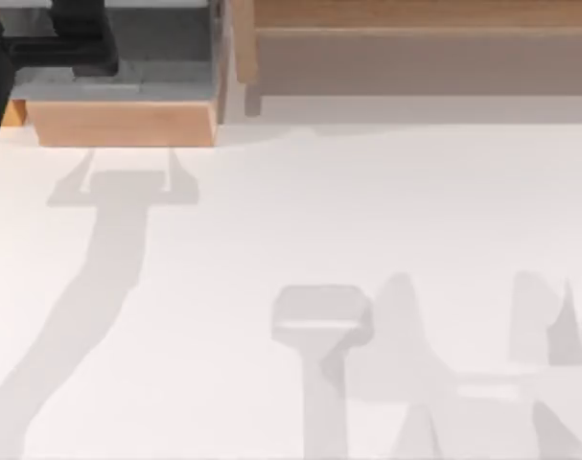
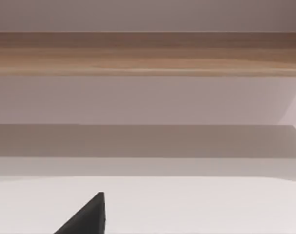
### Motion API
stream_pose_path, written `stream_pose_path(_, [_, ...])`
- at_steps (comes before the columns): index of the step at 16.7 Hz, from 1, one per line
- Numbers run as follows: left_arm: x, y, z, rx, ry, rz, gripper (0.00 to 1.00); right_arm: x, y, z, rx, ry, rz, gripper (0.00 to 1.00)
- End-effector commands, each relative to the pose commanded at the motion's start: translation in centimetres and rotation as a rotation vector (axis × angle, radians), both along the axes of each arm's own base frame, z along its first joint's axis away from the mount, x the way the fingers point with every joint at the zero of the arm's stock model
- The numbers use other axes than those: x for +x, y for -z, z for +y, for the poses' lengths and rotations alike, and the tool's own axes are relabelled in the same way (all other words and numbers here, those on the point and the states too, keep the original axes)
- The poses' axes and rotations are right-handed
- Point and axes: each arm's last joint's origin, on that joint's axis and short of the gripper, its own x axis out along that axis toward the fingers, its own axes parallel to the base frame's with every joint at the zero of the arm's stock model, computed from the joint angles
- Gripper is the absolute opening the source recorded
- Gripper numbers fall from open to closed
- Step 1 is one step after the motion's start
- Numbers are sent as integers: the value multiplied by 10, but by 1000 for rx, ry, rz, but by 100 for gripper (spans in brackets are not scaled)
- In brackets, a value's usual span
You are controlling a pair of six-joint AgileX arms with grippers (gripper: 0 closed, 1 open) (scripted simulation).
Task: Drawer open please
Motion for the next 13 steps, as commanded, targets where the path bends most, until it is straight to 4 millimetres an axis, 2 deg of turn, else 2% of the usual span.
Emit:
stream_pose_path(3, [23,1,12,93,-28,-8,100,0,0,0,0,0,0,100])
stream_pose_path(6, [64,13,38,283,-61,1,100,0,0,0,0,0,0,100])
stream_pose_path(10, [122,46,97,634,-96,22,100,0,0,0,0,0,0,100])
stream_pose_path(13, [153,82,153,918,-103,35,100,0,0,0,0,0,0,100])
